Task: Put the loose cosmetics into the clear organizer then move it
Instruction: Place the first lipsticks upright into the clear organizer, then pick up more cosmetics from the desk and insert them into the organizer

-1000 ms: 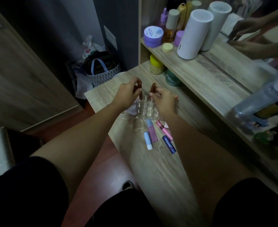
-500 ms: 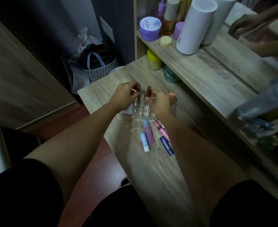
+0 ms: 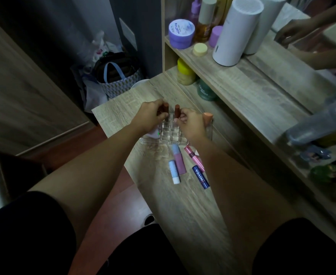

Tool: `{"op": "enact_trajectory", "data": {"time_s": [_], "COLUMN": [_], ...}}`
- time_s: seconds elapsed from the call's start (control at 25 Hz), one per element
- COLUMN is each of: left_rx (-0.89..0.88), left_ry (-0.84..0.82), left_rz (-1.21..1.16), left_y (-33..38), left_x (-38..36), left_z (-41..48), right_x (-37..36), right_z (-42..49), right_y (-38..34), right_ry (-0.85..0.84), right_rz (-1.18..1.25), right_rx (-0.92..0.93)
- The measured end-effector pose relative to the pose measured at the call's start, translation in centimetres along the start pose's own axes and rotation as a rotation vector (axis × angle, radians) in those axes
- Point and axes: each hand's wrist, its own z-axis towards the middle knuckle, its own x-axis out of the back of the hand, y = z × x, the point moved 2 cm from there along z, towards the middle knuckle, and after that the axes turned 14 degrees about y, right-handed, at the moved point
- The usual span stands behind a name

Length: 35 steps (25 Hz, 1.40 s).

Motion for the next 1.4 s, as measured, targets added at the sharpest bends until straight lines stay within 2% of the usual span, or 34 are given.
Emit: {"op": "enact_trajectory", "data": {"time_s": [0.4, 0.6, 0.68, 0.8, 1.04, 1.28, 1.4], "left_rx": [0.190, 0.281, 0.231, 0.108, -0.104, -0.102, -0.099], "left_ry": [-0.031, 0.093, 0.055, -0.154, -0.362, -0.379, -0.387], "left_rz": [-0.093, -0.193, -0.192, -0.148, 0.179, 0.256, 0.266], "left_y": [0.0, 0.3, 0.6, 1.2, 2.4, 3.0, 3.3], "left_x": [0.6, 0.9, 0.3, -1.2, -4.1, -4.9, -5.1], "left_z": [-1.5, -4.6, -6.5, -8.8, -9.7, -9.6, -9.4], "right_x": [1.1, 2.5, 3.9, 6.6, 10.7, 12.1, 11.8], "right_z": [-0.3, -2.3, -3.9, -5.2, -6.1, -9.8, -11.4], "right_y": [-0.4, -0.1, 1.0, 3.7, 7.0, 8.2, 8.3], "right_ry": [-0.056, -0.063, -0.091, -0.159, -0.134, -0.309, -0.313], "right_rz": [-0.029, 0.031, 0.052, -0.029, -0.206, -0.520, -0.640], "right_rx": [-0.059, -0.033, 0.031, 0.113, 0.152, 0.133, 0.156]}}
